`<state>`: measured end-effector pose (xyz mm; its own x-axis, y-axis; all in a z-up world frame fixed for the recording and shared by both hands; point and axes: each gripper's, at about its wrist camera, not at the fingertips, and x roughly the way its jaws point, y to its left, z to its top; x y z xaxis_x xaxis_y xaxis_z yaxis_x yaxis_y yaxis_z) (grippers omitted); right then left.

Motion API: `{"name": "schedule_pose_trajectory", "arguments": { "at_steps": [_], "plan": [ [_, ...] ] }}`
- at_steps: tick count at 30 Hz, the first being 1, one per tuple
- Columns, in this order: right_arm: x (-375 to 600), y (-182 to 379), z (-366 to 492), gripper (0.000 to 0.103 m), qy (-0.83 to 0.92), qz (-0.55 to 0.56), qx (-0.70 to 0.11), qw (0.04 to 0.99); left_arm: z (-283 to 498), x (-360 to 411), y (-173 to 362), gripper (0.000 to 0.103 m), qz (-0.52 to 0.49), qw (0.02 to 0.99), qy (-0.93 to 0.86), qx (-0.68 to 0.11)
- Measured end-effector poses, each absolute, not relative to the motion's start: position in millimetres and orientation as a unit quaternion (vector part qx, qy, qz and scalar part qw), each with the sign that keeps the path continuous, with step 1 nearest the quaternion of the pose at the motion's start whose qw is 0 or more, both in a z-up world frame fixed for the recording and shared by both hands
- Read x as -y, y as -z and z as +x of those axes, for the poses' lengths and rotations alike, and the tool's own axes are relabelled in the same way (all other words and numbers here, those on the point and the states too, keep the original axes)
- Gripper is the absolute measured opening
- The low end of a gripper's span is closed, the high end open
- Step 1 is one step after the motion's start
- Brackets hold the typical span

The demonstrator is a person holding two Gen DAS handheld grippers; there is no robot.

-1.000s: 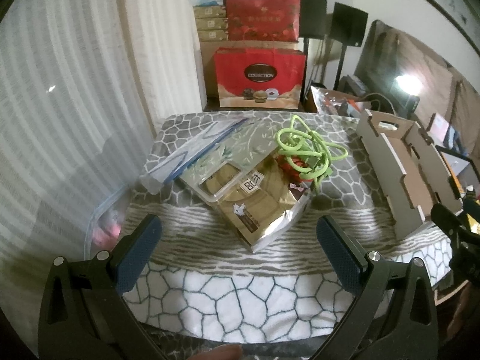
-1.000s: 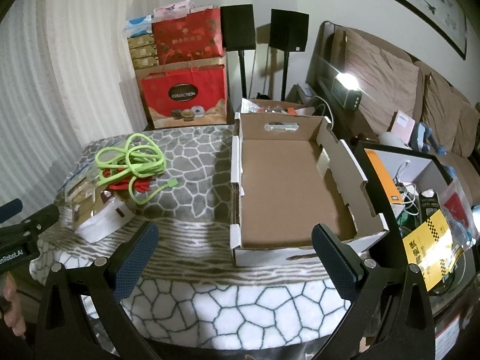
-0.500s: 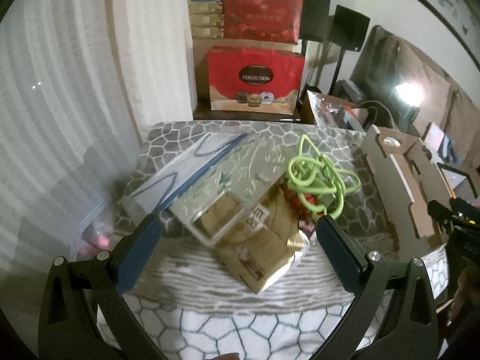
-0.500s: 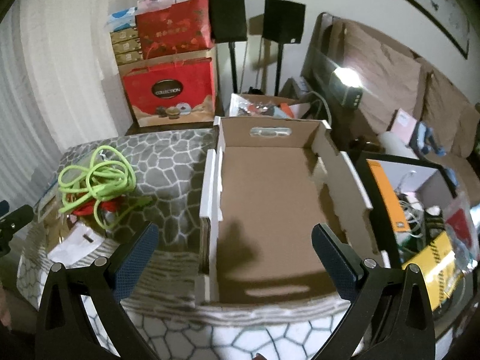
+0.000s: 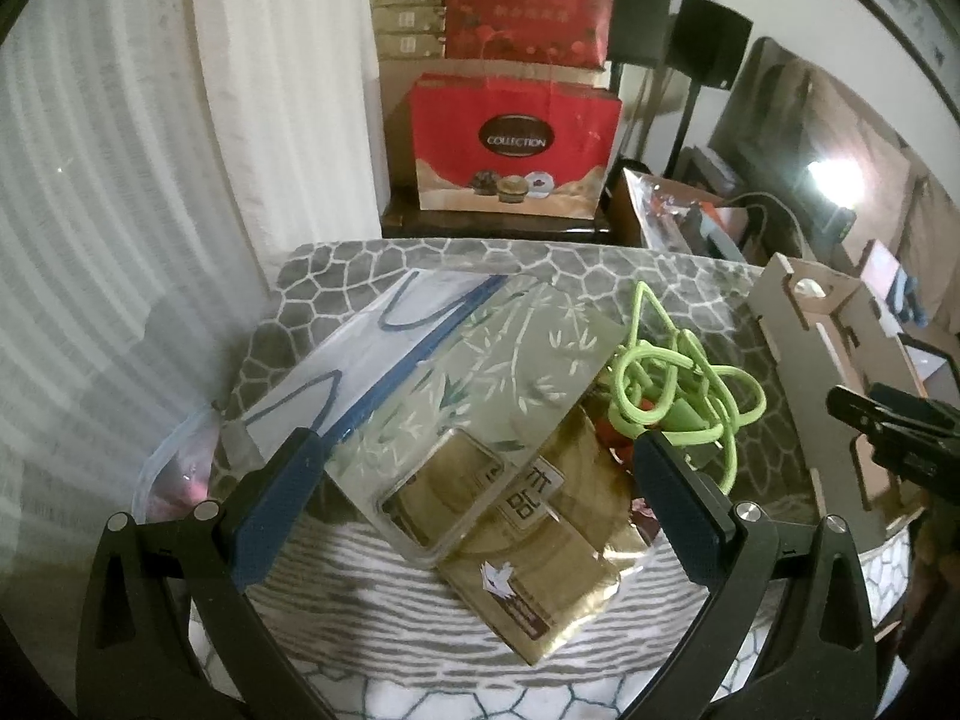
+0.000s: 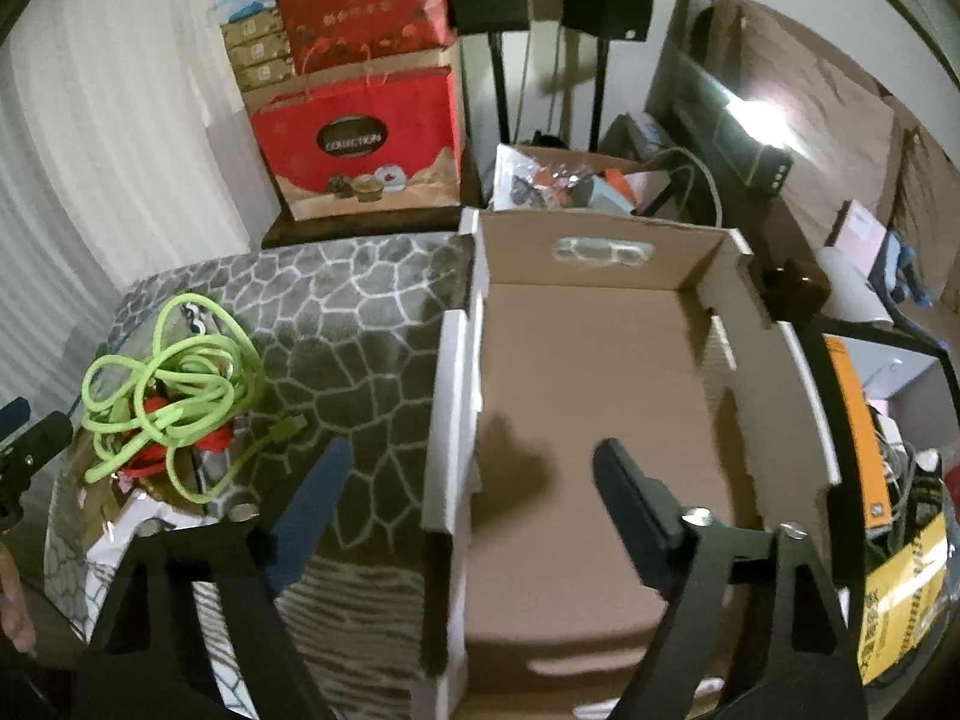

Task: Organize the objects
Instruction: 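Grasp the side wall of the cardboard box with the right tool, then drag the cardboard box by its wall next to the item pile with the right tool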

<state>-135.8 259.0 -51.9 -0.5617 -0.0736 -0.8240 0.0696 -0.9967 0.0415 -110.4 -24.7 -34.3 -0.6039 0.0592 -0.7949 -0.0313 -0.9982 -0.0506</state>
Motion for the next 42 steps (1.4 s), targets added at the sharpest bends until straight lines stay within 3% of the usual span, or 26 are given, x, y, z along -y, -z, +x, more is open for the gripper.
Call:
{"name": "schedule_pose_trajectory", "arguments": {
  "at_steps": [2,7,12,15,42],
  "plan": [
    [-257.6,58.9,-143.8,0.050,0.876,0.480,0.007,0.047,-111.3,26.1,35.8,0.103,-0.446,0.027,-0.894,0.018],
    [-254.4,75.6,-153.4,0.027,0.861,0.505,0.017,0.055,-110.1,30.5,37.0,0.103,-0.449,0.030,-0.893,0.021],
    [-254.8,76.3,-154.9,0.023,0.860,0.508,0.017,0.049,-111.4,32.4,38.3,0.103,-0.450,0.032,-0.892,0.024],
    [-255.9,75.6,-155.8,0.015,0.859,0.510,0.013,0.040,-111.3,31.2,38.4,0.103,-0.451,0.034,-0.892,0.023],
    [-183.0,72.3,-153.3,0.012,0.855,0.512,0.011,0.082,-102.5,30.5,39.0,0.103,-0.453,0.040,-0.890,0.019]
  ]
}}
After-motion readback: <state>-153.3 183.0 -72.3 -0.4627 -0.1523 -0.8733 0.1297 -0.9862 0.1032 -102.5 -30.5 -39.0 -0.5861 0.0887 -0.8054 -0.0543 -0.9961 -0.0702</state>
